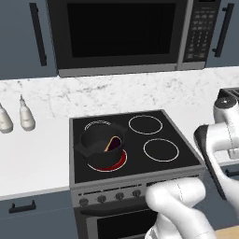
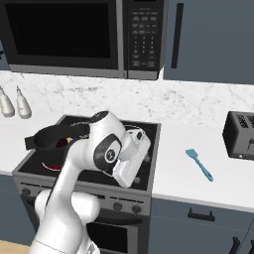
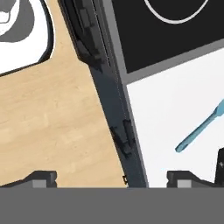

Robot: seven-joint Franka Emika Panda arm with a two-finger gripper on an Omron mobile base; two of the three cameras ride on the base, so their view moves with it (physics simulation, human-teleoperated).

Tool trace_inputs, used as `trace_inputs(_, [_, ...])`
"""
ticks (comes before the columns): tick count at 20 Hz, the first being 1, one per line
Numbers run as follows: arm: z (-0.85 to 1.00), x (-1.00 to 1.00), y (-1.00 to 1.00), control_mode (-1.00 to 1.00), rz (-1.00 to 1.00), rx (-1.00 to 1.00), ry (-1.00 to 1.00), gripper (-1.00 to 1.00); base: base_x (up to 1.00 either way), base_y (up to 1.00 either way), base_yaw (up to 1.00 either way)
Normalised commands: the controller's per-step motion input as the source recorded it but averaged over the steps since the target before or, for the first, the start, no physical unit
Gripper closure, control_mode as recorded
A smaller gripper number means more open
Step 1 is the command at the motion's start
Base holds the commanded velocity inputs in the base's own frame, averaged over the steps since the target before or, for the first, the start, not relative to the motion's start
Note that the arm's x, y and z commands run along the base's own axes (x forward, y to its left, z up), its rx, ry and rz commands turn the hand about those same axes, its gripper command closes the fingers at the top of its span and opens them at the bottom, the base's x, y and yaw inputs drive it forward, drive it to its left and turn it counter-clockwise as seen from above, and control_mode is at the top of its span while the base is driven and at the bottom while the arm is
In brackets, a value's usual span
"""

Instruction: Put the eggplant and squash in the pot. Retrieve the spatula and lightly stir the vegetables in the pot.

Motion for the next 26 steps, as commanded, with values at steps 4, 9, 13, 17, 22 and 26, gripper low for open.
trace_inputs(4, [0.06, 0.3, -1.0, -1.0, -0.41, 0.29, 0.0, -1.0, 0.0, 0.0, 0.0])
trace_inputs(9, [0.01, 0.41, -1.0, -1.0, -0.43, 0.33, 0.0, -1.0, 0.0, 0.0, 0.0])
trace_inputs(13, [-0.07, 0.55, -0.99, -1.0, -0.45, 0.3, 0.0, -1.0, 0.0, 0.0, 0.0])
trace_inputs(17, [-0.53, 0.78, -0.93, -1.0, -0.44, 0.22, 0.02, -1.0, 0.0, 0.0, 0.0])
trace_inputs(22, [-0.64, 0.65, -0.22, -1.0, -0.12, 0.08, 0.01, -1.0, 0.0, 0.0, 0.0])
trace_inputs(26, [-0.59, 0.28, 0.0, -1.0, 0.0, 0.0, 0.0, -1.0, 0.0, 0.0, 0.0])
